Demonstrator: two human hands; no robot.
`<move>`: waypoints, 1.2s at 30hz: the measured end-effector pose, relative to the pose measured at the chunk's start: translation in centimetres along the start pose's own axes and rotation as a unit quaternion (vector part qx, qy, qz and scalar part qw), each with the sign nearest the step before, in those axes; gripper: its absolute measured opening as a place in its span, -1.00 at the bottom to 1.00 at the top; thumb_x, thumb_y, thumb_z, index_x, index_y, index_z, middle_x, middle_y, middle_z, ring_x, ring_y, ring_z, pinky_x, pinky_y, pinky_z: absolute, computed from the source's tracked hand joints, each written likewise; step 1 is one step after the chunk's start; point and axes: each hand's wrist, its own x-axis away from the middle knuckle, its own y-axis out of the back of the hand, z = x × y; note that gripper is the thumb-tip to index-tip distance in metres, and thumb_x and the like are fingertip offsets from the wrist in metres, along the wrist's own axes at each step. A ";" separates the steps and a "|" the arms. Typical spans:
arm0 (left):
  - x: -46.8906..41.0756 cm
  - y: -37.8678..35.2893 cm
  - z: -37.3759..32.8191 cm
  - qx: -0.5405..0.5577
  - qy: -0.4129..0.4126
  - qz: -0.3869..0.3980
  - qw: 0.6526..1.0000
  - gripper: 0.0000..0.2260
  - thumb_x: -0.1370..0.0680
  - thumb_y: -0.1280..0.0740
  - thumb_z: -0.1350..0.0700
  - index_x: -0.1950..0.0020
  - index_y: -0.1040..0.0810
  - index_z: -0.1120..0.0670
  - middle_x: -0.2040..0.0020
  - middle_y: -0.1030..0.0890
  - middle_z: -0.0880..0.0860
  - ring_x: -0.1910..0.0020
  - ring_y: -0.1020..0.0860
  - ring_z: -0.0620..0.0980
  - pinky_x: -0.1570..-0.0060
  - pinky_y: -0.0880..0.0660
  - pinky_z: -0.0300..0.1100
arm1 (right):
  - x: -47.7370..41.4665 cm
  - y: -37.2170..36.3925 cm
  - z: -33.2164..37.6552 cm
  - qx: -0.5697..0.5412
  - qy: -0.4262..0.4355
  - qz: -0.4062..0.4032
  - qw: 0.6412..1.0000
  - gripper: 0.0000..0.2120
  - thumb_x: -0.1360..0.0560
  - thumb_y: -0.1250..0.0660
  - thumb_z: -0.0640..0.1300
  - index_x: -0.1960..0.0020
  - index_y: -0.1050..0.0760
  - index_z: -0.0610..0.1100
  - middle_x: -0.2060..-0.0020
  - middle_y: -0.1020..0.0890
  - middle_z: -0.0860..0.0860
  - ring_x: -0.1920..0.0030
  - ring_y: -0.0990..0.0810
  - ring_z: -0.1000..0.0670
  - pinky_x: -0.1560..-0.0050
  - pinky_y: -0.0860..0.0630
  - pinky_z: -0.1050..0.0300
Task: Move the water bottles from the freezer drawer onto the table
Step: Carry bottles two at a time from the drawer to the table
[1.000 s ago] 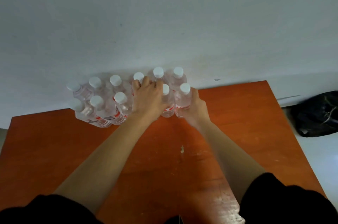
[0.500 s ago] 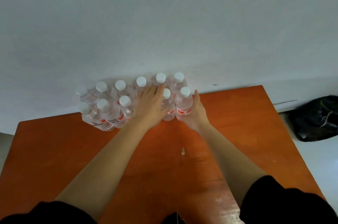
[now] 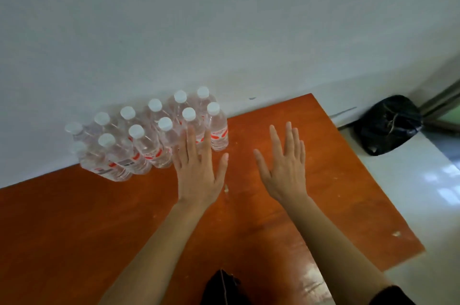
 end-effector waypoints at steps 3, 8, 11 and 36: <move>0.0 0.5 -3.7 0.000 -0.044 0.012 0.999 -0.37 -0.64 0.07 -0.28 -0.64 0.03 -0.01 -0.64 0.14 0.13 -0.61 0.21 0.11 -0.54 0.09 0.24 | 2.0 3.6 -2.8 0.042 -0.044 -0.027 0.998 -0.32 -0.62 0.03 0.36 -0.62 0.01 0.06 -0.62 0.09 -0.10 -0.61 0.17 -0.12 -0.57 0.05 -0.22; 1.9 2.7 -12.8 0.017 -0.126 0.008 0.992 -0.37 -0.65 0.07 -0.30 -0.64 0.09 -0.04 -0.64 0.19 0.09 -0.60 0.26 0.07 -0.54 0.15 0.20 | 7.0 11.8 -8.4 0.063 -0.104 -0.107 0.987 -0.29 -0.61 0.00 0.35 -0.63 0.01 0.02 -0.62 0.05 -0.15 -0.61 0.14 -0.15 -0.56 0.04 -0.24; 5.2 3.9 -19.4 0.038 -0.187 -0.007 0.982 -0.37 -0.64 0.05 -0.28 -0.64 0.04 -0.02 -0.64 0.14 0.10 -0.61 0.20 0.08 -0.54 0.13 0.19 | 11.9 17.0 -12.2 0.064 -0.141 -0.152 0.976 -0.27 -0.59 0.00 0.36 -0.63 0.03 0.01 -0.62 0.07 -0.14 -0.61 0.16 -0.14 -0.57 0.08 -0.22; 49.6 -0.9 -74.1 0.228 -0.641 0.130 0.721 -0.36 -0.61 0.02 -0.28 -0.63 -0.02 -0.02 -0.64 0.00 0.13 -0.61 0.05 0.12 -0.52 -0.02 0.24 | 65.6 46.1 -44.1 0.227 -0.519 -0.379 0.732 -0.17 -0.56 -0.16 0.31 -0.64 0.05 -0.08 -0.62 0.11 -0.15 -0.61 0.18 -0.18 -0.55 0.10 -0.30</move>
